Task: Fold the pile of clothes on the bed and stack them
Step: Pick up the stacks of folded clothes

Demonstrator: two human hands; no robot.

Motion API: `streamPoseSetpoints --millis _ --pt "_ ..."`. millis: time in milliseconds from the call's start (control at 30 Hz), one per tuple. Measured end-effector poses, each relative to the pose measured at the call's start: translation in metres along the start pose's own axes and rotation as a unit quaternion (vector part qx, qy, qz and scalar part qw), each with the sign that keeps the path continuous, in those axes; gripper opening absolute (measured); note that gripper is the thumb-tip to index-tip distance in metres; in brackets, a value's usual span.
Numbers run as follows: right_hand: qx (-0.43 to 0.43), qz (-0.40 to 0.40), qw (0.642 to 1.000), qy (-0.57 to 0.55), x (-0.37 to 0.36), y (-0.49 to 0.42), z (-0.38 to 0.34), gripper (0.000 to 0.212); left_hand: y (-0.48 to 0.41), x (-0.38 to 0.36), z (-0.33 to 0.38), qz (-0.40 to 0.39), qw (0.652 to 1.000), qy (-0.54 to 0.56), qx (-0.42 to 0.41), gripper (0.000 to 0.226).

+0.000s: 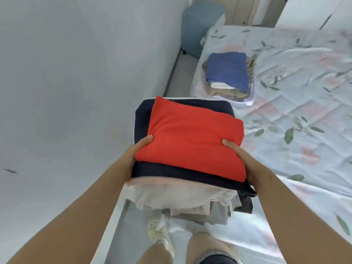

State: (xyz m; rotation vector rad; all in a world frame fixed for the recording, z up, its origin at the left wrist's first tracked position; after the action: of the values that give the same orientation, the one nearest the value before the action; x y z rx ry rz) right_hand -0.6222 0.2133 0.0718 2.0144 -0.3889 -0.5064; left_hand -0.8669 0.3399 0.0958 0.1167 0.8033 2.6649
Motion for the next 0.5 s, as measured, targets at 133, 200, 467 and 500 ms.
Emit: streamPoseSetpoints --millis 133,200,467,500 --pt "0.003 0.046 0.996 -0.079 0.013 0.001 -0.002 0.054 -0.050 -0.019 0.021 -0.072 0.997 -0.032 0.008 0.053" --pt "0.007 0.067 0.992 -0.109 0.029 0.001 -0.007 0.045 -0.073 -0.039 0.023 -0.099 0.994 -0.034 0.015 0.062" --pt "-0.011 0.123 0.987 -0.100 0.124 -0.032 -0.050 0.047 -0.140 -0.137 -0.003 -0.134 0.989 -0.033 0.048 0.039" --pt "-0.011 0.124 0.987 -0.097 0.136 -0.042 -0.058 0.046 -0.148 -0.146 -0.006 -0.129 0.990 -0.030 0.051 0.038"
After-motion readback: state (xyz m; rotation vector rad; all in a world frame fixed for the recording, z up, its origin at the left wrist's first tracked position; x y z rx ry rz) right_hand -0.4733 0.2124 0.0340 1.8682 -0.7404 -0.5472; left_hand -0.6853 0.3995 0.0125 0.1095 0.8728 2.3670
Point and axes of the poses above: each hand's wrist, its own y-axis away from the middle knuckle, its own x-axis out of the back of the hand, z = x × y, the point moved 5 cm from there along -y, towards the middle knuckle, and after that the axes turned 15 degrees about -x, right-handed, at the moved point
